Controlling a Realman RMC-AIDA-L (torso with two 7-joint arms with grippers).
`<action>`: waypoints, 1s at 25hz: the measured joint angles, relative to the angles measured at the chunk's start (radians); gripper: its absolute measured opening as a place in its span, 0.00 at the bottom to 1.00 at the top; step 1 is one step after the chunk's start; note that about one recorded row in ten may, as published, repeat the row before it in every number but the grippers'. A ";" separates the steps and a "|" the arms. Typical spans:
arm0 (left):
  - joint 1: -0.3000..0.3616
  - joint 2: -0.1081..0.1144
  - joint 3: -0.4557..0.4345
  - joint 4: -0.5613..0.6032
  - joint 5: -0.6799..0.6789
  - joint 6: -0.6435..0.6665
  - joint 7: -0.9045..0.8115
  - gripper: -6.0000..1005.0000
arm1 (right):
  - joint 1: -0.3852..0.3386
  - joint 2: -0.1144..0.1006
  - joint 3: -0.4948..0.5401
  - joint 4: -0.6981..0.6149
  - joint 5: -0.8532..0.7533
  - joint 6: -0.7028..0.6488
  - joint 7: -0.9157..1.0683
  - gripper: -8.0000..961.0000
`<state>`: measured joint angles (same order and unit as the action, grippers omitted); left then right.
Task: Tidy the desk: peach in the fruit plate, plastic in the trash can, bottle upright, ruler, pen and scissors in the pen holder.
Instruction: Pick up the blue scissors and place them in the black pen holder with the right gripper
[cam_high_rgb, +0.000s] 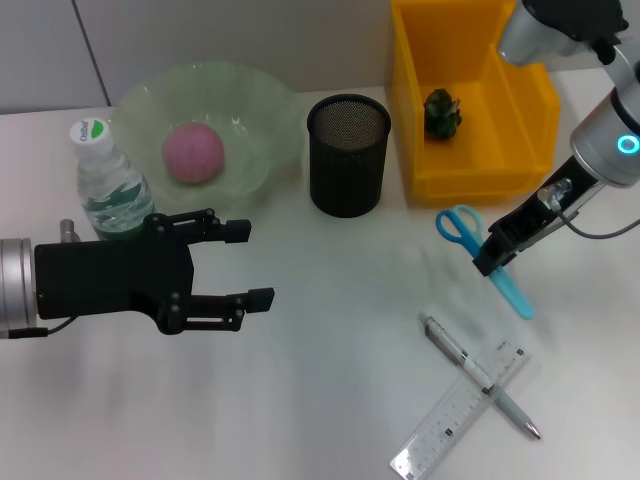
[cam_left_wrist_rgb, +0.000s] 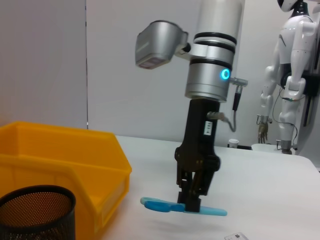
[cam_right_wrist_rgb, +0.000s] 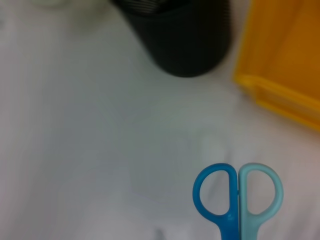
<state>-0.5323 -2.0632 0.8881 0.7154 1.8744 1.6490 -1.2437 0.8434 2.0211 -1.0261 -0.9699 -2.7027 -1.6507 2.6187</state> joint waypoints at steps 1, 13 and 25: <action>0.001 0.000 0.000 0.011 0.000 0.000 0.000 0.83 | -0.009 -0.002 0.000 -0.006 0.022 -0.005 -0.015 0.24; -0.004 0.000 0.000 0.020 0.000 -0.001 -0.001 0.83 | -0.114 -0.011 0.131 -0.057 0.290 -0.030 -0.322 0.26; -0.005 -0.001 0.000 0.038 -0.023 0.003 -0.014 0.83 | -0.196 0.014 0.151 -0.041 0.554 -0.025 -0.624 0.28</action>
<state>-0.5370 -2.0646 0.8882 0.7534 1.8516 1.6519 -1.2574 0.6478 2.0356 -0.8747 -1.0113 -2.1490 -1.6758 1.9950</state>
